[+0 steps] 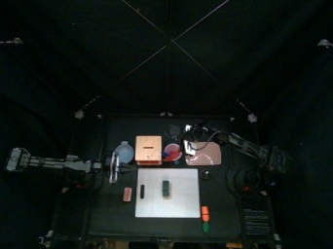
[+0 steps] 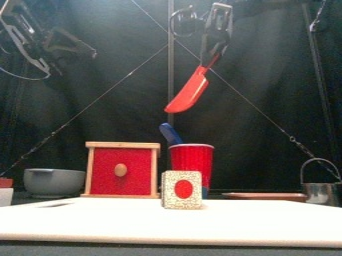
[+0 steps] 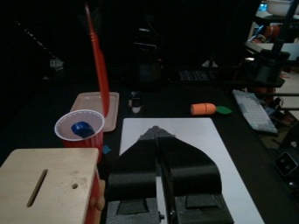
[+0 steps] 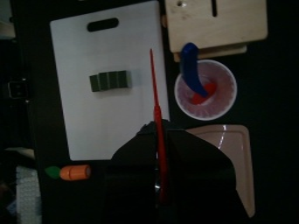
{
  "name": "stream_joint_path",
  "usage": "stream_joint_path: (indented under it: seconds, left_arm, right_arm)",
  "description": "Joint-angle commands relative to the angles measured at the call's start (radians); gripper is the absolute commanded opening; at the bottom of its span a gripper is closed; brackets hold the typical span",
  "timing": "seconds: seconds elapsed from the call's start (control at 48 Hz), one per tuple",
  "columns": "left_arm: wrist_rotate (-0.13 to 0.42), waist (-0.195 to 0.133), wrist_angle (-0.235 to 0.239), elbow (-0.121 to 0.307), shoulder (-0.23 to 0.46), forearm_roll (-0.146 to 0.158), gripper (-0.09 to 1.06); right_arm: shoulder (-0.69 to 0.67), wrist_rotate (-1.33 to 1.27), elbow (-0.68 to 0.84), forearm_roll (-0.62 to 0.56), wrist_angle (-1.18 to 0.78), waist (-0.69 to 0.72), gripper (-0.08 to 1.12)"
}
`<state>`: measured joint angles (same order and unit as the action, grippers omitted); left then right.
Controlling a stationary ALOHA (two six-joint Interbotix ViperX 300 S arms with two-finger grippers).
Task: Cut the sushi into 4 pieces with the knife
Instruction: Grasp knife edge with left hand
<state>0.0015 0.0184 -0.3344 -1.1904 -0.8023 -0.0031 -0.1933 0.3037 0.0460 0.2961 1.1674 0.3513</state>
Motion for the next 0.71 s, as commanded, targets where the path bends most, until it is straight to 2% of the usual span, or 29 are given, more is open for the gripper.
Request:
stream_joint_path:
  seconds: [0.021,0.104,0.229,0.354,0.479,0.708]
  left_arm:
    - [0.003,0.003,-0.031,0.014,0.002,0.0,0.29]
    - [0.005,0.003,-0.044,0.012,0.003,0.003,0.29]
    - [0.006,0.003,-0.089,-0.005,0.003,0.005,0.3]
    - [0.005,0.005,-0.123,-0.02,0.005,0.003,0.36]
    - [0.005,0.006,-0.126,-0.02,0.021,0.003,0.48]
    - [0.003,0.009,-0.133,0.002,0.11,0.002,0.73]
  right_arm:
    - [-0.084,0.002,0.091,-0.023,-0.14,-0.031,0.02]
    - [-0.138,0.002,0.233,-0.043,-0.304,-0.064,0.02]
    - [-0.213,0.003,0.448,-0.052,-0.6,-0.129,0.02]
    - [-0.285,0.002,0.635,-0.061,-0.897,-0.186,0.02]
    - [-0.331,0.0,0.738,-0.063,-1.083,-0.222,0.02]
    - [-0.333,0.002,0.822,-0.054,-1.243,-0.255,0.02]
